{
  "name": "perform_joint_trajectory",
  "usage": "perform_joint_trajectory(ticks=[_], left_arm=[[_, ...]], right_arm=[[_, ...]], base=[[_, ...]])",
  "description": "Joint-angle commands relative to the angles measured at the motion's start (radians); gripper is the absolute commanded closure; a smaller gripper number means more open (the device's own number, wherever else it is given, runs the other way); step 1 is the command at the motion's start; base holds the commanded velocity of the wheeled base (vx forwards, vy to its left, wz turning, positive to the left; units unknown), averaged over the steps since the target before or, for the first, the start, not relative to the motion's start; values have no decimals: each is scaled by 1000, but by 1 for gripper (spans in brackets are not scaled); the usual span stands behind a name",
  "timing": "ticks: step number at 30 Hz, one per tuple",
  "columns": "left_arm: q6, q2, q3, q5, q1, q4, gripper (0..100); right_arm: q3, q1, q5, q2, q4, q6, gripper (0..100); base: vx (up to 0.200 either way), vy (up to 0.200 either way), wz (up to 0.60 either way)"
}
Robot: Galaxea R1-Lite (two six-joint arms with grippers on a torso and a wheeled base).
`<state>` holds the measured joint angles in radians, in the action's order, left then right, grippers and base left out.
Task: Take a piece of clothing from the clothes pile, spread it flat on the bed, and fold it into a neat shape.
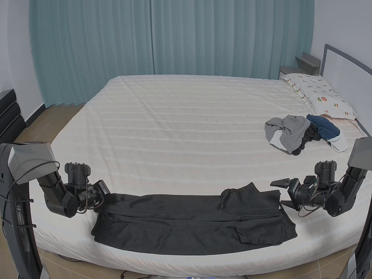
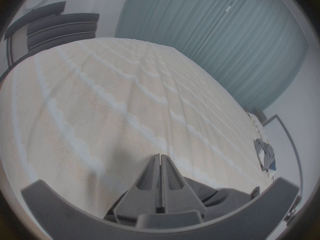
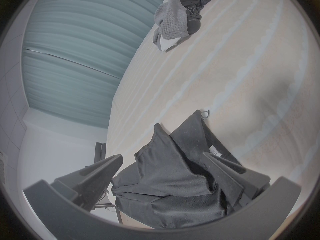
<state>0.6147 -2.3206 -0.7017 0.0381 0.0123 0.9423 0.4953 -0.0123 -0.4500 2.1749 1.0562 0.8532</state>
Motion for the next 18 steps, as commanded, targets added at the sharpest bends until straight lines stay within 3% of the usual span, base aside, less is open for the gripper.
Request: perform_joint_trajectory(ticks=[1,7,18], left_arm=[[68,24,-5,-17,-9,1,100],[103,30,-10,-37,-25,1,100],[168,17,-39,-67,-37,4,100]], right_arm=[[22,5,5,-1,-7,1,0],[48,-1,77,13,-10,1,0],[127,-9,126,65,-41,7,0]], base=[[0,0,0],[0,0,0],[0,0,0]])
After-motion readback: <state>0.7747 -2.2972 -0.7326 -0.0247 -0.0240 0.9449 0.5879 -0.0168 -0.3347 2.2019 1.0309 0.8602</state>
